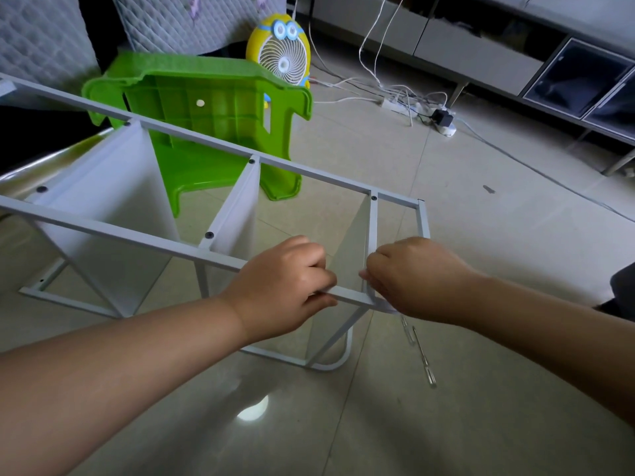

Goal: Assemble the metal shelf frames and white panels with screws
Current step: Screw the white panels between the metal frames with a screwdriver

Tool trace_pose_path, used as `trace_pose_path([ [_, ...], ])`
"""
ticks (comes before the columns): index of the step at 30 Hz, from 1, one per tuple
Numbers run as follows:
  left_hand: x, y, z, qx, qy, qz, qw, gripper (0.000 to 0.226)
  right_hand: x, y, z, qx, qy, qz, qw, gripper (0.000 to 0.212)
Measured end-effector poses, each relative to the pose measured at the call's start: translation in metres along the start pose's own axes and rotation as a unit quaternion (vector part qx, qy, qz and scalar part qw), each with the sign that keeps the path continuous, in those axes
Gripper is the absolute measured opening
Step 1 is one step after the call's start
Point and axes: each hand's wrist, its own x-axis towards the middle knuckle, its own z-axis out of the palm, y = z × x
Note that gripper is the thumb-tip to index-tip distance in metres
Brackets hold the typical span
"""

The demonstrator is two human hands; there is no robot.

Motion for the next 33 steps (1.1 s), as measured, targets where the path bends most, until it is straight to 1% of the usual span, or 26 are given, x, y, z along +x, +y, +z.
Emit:
trace_pose_path([
  [1,0.0,0.0,0.0,-0.002,-0.001,0.0,1.0,0.033,0.003,-0.004,-0.003,0.026,-0.031,0.028,0.999,0.04],
  [2,-0.001,0.0,0.0,-0.005,-0.002,0.0,1.0,0.033,0.0,-0.004,-0.002,0.061,-0.053,0.059,0.995,0.039],
  [4,-0.001,0.0,0.0,-0.006,-0.005,0.0,1.0,0.034,-0.002,-0.001,-0.006,0.113,-0.083,0.091,0.986,0.035],
  [6,-0.001,-0.001,-0.001,-0.005,-0.009,0.0,1.0,0.034,-0.006,0.004,-0.011,0.109,-0.041,0.021,0.993,0.029],
  [8,-0.001,0.0,-0.001,-0.001,-0.01,0.001,1.0,0.033,-0.014,0.016,-0.009,0.129,-0.046,-0.028,0.99,0.017],
  [9,-0.001,0.0,-0.001,-0.002,-0.008,0.001,1.0,0.033,-0.016,0.018,-0.008,0.115,-0.056,-0.045,0.991,0.013],
  [10,-0.001,0.0,-0.001,-0.003,-0.005,0.001,1.0,0.033,-0.017,0.018,-0.006,0.093,-0.064,-0.059,0.992,0.012],
  [11,-0.002,0.0,-0.001,-0.003,-0.003,0.001,1.0,0.033,-0.015,0.018,-0.006,0.071,-0.055,-0.078,0.993,0.01],
  [13,-0.002,0.001,-0.001,-0.001,-0.003,0.0,1.0,0.033,-0.013,0.021,-0.002,0.028,-0.02,-0.109,0.993,0.017],
  [14,-0.002,0.001,-0.001,0.002,-0.004,-0.001,1.0,0.033,-0.012,0.022,-0.001,0.017,-0.009,-0.116,0.993,0.022],
  [16,-0.001,0.002,-0.001,0.007,-0.007,-0.003,1.0,0.034,-0.012,0.022,0.002,0.014,0.004,-0.112,0.994,0.024],
  [17,-0.001,0.002,-0.001,0.009,-0.008,-0.006,1.0,0.034,-0.01,0.019,0.001,0.018,0.001,-0.11,0.994,0.021],
  [19,-0.001,0.003,-0.001,0.01,-0.009,-0.008,1.0,0.034,-0.007,0.013,0.002,0.02,-0.021,-0.084,0.996,0.006],
  [20,-0.001,0.003,-0.001,0.011,-0.009,-0.009,1.0,0.034,-0.003,0.008,0.0,0.015,-0.038,-0.057,0.998,0.01],
  [22,-0.001,0.003,-0.002,0.01,-0.009,-0.008,1.0,0.034,-0.004,0.007,0.003,0.018,-0.075,-0.019,0.997,0.028],
  [24,-0.002,0.003,-0.002,0.0,-0.013,-0.007,1.0,0.034,-0.004,0.005,-0.009,0.023,-0.056,-0.015,0.998,0.03],
  [25,-0.002,0.002,-0.002,-0.005,-0.015,-0.008,1.0,0.033,-0.004,0.007,-0.013,0.025,-0.039,-0.021,0.999,0.027],
  [26,-0.002,0.002,-0.002,-0.009,-0.015,-0.008,1.0,0.033,-0.007,0.01,-0.014,0.026,-0.044,-0.026,0.998,0.024],
  [28,-0.002,0.002,-0.002,-0.013,-0.012,-0.007,1.0,0.032,-0.008,0.017,-0.016,0.015,-0.066,-0.068,0.995,0.017],
  [30,-0.002,0.002,-0.002,-0.012,-0.007,-0.004,1.0,0.032,-0.011,0.02,-0.014,0.034,-0.043,-0.1,0.994,0.009],
  [33,-0.002,0.002,-0.002,-0.003,-0.011,-0.01,1.0,0.031,-0.014,0.022,-0.007,0.048,-0.036,-0.106,0.993,0.007],
])
